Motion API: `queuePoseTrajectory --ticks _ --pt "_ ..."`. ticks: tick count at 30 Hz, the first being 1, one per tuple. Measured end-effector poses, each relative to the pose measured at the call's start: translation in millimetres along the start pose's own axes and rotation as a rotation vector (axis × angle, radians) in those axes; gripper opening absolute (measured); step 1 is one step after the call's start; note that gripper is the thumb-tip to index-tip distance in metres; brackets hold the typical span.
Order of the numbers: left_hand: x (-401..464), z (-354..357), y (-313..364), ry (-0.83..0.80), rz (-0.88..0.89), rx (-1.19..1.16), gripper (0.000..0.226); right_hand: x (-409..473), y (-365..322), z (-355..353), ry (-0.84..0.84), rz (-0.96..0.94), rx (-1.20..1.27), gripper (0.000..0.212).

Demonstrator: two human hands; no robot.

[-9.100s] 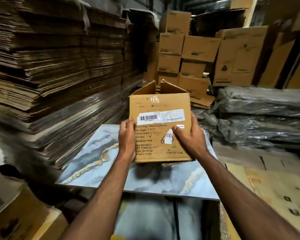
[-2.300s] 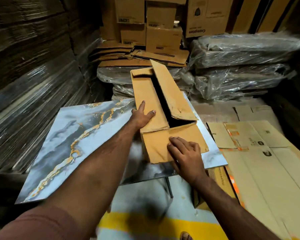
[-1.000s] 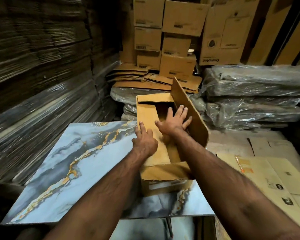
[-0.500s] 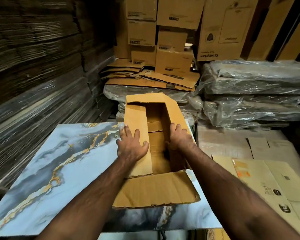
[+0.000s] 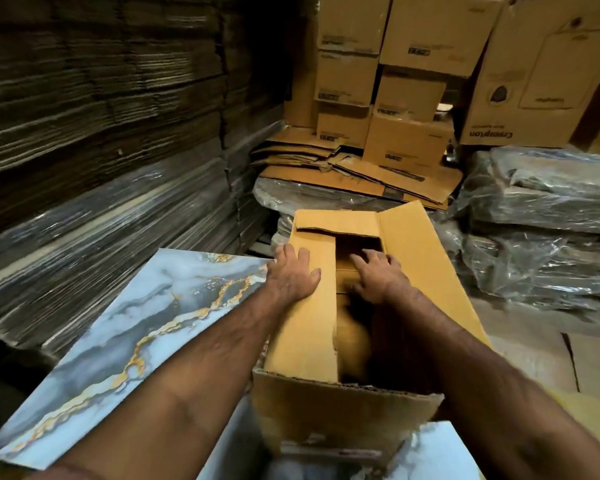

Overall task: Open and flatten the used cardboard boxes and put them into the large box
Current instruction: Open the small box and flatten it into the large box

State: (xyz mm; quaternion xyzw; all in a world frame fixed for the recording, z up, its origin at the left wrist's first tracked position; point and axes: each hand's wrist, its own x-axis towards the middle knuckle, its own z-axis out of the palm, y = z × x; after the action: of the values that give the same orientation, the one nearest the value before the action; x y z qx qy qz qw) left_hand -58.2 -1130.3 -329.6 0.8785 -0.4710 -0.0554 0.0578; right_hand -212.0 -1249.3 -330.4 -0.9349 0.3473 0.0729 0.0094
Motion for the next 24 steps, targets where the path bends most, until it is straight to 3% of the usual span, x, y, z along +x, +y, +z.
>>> queuePoseTrajectory --ticks 4,10,18,21,24 --pt "46 3 -9 -0.094 0.010 -0.117 0.057 34 4 1 -0.051 -0.030 -0.079 0.068" --pt "98 13 -1 -0.005 -0.001 -0.162 0.059 83 -6 9 0.021 0.067 -0.067 0.056" --pt "117 29 9 0.108 0.017 -0.003 0.080 125 12 11 0.186 0.154 -0.073 0.093" --pt "117 33 8 0.138 0.030 0.000 0.083 150 25 -6 0.218 0.156 -0.062 0.093" --pt "118 33 7 0.141 0.025 0.001 0.083 174 35 -21 0.132 0.149 -0.024 0.093"
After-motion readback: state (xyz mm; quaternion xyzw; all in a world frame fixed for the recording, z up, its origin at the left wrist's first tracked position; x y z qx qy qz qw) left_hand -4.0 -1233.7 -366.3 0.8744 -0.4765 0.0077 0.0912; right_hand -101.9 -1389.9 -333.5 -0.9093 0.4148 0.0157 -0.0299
